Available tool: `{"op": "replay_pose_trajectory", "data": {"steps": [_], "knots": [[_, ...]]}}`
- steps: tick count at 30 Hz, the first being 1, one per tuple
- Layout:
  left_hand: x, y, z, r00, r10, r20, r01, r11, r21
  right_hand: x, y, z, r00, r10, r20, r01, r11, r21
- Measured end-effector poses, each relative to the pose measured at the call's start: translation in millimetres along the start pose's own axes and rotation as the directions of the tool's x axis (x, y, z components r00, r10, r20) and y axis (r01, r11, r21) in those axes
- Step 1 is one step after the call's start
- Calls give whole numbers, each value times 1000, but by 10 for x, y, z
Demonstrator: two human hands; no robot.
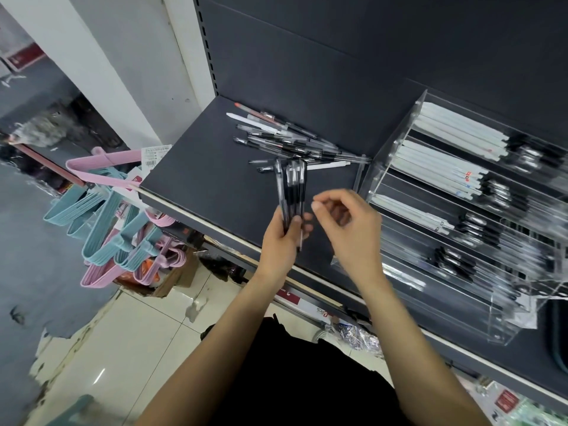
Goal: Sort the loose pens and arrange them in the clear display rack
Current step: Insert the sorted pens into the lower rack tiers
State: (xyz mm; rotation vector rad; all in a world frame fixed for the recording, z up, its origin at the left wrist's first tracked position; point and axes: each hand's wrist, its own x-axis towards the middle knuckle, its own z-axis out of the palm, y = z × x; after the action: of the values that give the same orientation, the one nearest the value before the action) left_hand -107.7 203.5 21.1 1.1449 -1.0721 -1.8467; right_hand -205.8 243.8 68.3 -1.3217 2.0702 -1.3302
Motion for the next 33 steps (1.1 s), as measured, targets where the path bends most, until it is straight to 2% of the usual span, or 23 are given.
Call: {"op": "replay_pose_trajectory", "data": {"steps": [3, 6, 8, 11, 13, 16, 19, 22, 24, 26, 30, 33], "knots": [[-36, -75, -21, 988, 140, 67, -154, 941, 301, 161, -114, 48, 993, 30, 118, -11, 988, -153], [-60, -77, -9, 978, 191, 87, -210, 885, 415, 245, -169, 125, 987, 99, 126, -60, 959, -278], [-63, -59, -15, 973, 214, 89, -230, 858, 460, 289, -190, 139, 988, 105, 115, -73, 964, -254], [-37, -34, -49, 976, 187, 112, -218, 839, 498, 358, -241, 77, 995, 97, 26, -94, 990, -108], [-22, -19, -67, 988, 121, 91, -149, 890, 432, 409, -277, -49, 991, 97, -93, -93, 995, 46], [-33, 22, -99, 997, -64, 40, 62, 997, 51, 420, -271, -304, 955, 157, -253, -59, 933, 356], [-54, 77, -96, 985, -156, 74, 171, 942, -288, 281, -187, -385, 940, 275, -200, -125, 827, 548], [-72, 122, 11, 979, -180, 99, 205, 889, -410, 29, -32, -271, 916, 377, -137, -232, 776, 586], [-93, 135, 110, 975, -189, 115, 220, 881, -419, -144, 51, -197, 915, 372, -155, -218, 780, 587], [-121, 132, 211, 972, -193, 136, 233, 882, -411, -295, 121, -166, 929, 318, -191, -176, 830, 529], [-200, 93, 433, 966, -204, 162, 252, 888, -385, -461, 285, -257, 930, 206, -305, -125, 956, 265], [-286, -1, 614, 962, -202, 184, 253, 913, -319, -568, 415, -416, 928, 171, -332, -130, 981, 141]]}}
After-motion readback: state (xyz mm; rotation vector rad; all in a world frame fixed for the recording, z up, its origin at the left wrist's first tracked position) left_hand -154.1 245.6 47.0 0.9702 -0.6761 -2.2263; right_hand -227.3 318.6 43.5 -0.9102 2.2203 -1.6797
